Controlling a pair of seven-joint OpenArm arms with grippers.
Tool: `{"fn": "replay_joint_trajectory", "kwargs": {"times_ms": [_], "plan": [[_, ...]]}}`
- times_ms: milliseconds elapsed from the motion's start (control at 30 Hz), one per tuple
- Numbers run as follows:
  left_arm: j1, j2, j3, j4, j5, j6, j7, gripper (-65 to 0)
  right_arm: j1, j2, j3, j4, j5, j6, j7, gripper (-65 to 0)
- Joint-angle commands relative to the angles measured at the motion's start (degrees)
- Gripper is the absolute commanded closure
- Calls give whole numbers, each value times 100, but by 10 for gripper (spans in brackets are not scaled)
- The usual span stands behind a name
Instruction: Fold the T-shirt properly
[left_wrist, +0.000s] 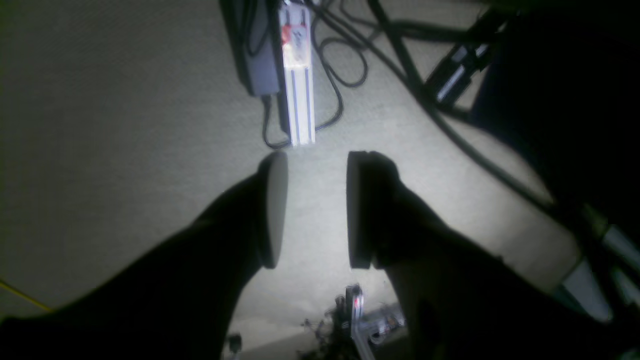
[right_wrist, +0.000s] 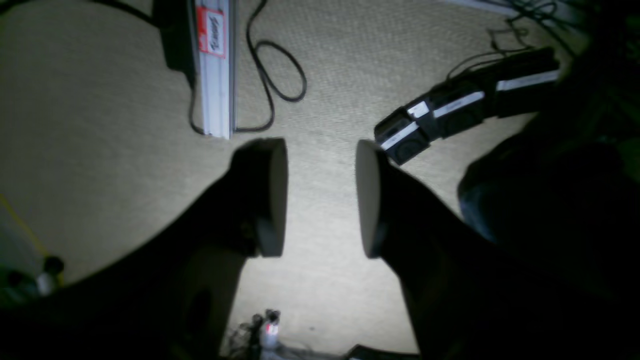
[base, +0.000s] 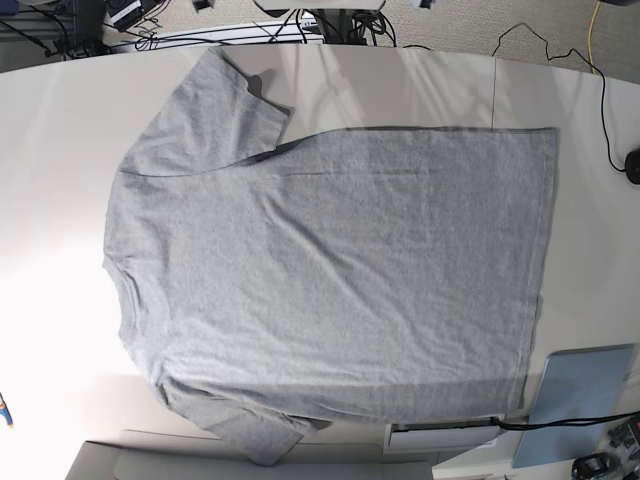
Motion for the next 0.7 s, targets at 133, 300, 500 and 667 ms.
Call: {"fn": "replay_joint_trajectory", "kwargs": {"times_ms": [133,300,500,667], "plan": [[844,-44,-9,1572,-37,-249,313,-202,-1266,361,20,2081,717,490,-474,-231],[1707,-234,-9,3121,-79,-323,404,-202,-2463,809,20,4063,1255,590,-728,-231],[2673,-879,-11,5040,-573,-142,761,-202,-3580,1412,24,6078,1421,577,-949,-231],[3209,-1451,-11,6588,-295,393,957,-202,-3928,1727,72,7399,1416,428,-1556,-231]]}}
